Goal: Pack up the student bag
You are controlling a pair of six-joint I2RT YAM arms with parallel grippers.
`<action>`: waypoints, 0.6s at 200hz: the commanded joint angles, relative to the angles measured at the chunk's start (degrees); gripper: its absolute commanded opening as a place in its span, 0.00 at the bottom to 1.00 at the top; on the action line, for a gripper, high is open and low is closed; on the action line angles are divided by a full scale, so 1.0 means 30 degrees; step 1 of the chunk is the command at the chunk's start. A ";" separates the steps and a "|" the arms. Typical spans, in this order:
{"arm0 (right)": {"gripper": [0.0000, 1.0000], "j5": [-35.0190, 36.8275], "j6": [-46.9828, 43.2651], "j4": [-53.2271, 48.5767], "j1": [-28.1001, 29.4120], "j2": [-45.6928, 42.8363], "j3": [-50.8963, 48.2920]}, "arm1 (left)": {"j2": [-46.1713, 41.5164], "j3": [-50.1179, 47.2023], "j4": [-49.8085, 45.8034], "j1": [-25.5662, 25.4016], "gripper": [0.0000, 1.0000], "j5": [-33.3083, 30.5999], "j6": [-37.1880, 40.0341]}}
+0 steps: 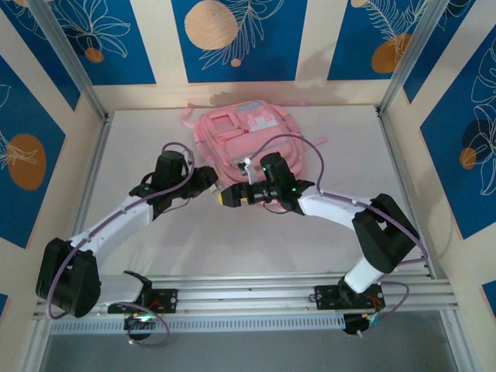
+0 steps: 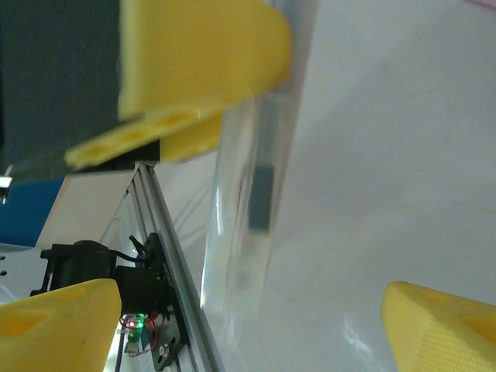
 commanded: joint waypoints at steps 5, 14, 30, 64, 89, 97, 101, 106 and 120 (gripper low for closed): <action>0.84 0.0056 -0.0283 0.0621 0.0124 0.0598 0.0829 | 0.0077 0.0039 0.1577 -0.0688 0.37 0.0288 -0.1271; 0.79 0.0010 -0.0177 0.0710 0.0125 0.0760 0.0925 | 0.0109 -0.0061 0.1795 -0.0853 0.37 0.0287 -0.1468; 0.66 -0.0177 -0.0047 0.0747 0.0139 0.0970 0.1046 | 0.0213 -0.0168 0.2138 -0.1022 0.37 0.0201 -0.1680; 0.33 -0.0161 0.0273 0.0869 0.0026 0.0885 0.0672 | 0.0347 -0.0030 0.2296 -0.1199 0.40 0.0186 -0.1700; 0.17 -0.0983 0.0760 0.1278 -0.0390 0.0567 0.0180 | 0.0382 0.0277 0.1854 -0.1199 0.70 -0.0062 -0.1226; 0.12 -0.1258 0.0924 0.1478 -0.0636 0.0411 -0.0049 | 0.0292 0.0490 0.1461 -0.1199 0.96 -0.0463 -0.0748; 0.09 -0.1422 0.0997 0.1594 -0.0767 0.0322 -0.0212 | 0.0201 0.0576 0.1172 -0.1199 1.00 -0.0797 -0.0502; 0.08 -0.1580 0.1160 0.1673 -0.0979 0.0193 -0.0413 | 0.0002 0.0685 0.0925 -0.1199 1.00 -0.1304 -0.0062; 0.07 -0.1937 0.1507 0.2026 -0.1608 -0.0284 -0.1072 | -0.0395 0.1238 0.0199 -0.1169 1.00 -0.2941 0.1775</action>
